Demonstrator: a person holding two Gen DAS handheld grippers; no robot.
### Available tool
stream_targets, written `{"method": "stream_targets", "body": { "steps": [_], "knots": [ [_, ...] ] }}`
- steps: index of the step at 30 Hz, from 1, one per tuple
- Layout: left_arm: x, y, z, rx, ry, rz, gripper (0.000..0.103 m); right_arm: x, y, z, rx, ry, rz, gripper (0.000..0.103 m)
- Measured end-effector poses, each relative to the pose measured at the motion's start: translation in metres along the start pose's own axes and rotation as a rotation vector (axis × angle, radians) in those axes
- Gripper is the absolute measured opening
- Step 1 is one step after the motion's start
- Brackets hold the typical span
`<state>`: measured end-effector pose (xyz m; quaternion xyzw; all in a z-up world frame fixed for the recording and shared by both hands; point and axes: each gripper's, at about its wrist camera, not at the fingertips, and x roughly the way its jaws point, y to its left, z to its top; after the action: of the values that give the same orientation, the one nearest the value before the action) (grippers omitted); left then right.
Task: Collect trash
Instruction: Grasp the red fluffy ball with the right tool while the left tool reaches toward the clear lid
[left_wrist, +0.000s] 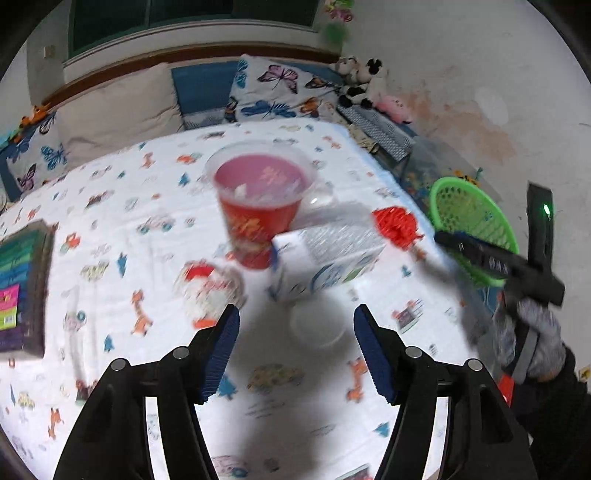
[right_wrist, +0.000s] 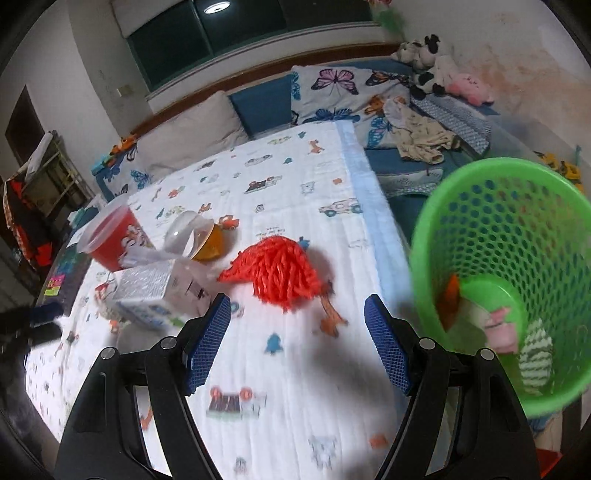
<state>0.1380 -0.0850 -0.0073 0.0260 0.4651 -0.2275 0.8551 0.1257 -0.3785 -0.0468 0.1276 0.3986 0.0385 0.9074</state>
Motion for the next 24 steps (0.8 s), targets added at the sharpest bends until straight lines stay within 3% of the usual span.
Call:
{"method": "stream_targets", "body": {
  "steps": [5, 10, 13, 21, 24],
  "knots": [
    [0.01, -0.001, -0.02, 0.024, 0.045, -0.012, 0.062, 0.034, 0.0, 0.013, -0.011, 0.032, -0.012, 0.071],
    [0.029, -0.011, -0.03, 0.043, 0.083, -0.037, 0.065, 0.055, -0.002, 0.016, 0.011, 0.071, 0.023, 0.059],
    [0.041, -0.016, -0.026, 0.041, 0.093, -0.038, 0.07, 0.054, 0.002, 0.015, -0.011, 0.077, 0.039, 0.049],
    [0.071, -0.021, -0.018, 0.014, 0.111, -0.017, 0.072, 0.025, 0.004, 0.007, -0.03, 0.028, 0.047, 0.023],
    [0.077, -0.024, -0.017, 0.019, 0.112, 0.007, 0.072, 0.012, -0.001, 0.004, -0.021, 0.017, 0.053, 0.022]
  ]
}}
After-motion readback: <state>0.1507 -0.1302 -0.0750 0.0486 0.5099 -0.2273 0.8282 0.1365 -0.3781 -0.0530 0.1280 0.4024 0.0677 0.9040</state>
